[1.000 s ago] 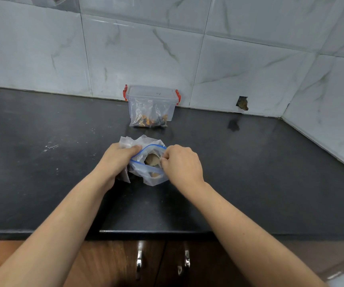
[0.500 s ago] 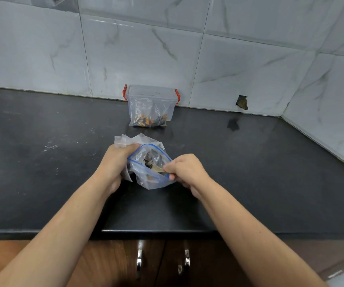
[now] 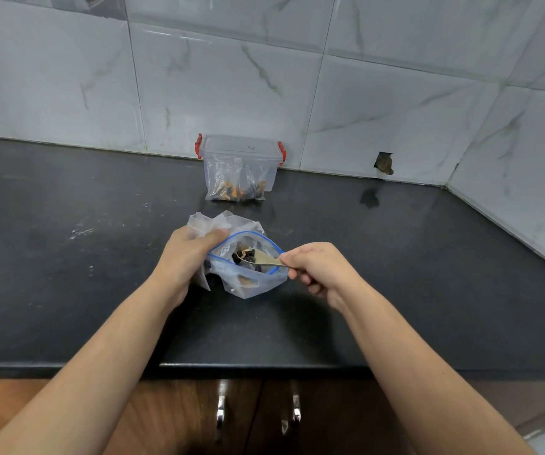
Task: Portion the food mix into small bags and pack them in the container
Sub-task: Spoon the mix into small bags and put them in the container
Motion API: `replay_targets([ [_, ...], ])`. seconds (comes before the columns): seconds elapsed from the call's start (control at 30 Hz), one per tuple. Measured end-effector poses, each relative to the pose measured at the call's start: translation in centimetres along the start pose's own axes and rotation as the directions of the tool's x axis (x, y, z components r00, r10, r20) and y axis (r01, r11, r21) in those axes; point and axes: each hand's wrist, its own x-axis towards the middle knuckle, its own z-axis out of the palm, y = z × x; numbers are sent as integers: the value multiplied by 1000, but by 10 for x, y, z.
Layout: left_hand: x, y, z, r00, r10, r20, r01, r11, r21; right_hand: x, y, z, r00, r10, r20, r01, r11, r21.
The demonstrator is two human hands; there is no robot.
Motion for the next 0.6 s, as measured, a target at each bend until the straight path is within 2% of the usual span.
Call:
replay_targets([
  [0.13, -1, -1, -5, 996, 63, -57, -53, 986, 159, -5, -1, -7, 1000, -29, 6, 30, 997, -67],
  [0.3, -7, 3, -7, 930, 328, -165, -222, 861, 458, -16, -9, -18, 998, -63, 4, 63, 993, -101],
  [0.4, -10, 5, -6, 897, 411, -162, -288, 823, 490, -26, -20, -26, 995, -99, 11, 100, 988, -118],
  [0.6, -13, 6, -2, 885, 449, -126, -318, 778, 542, -42, -61, -28, 973, -228, 44, 231, 969, -87],
])
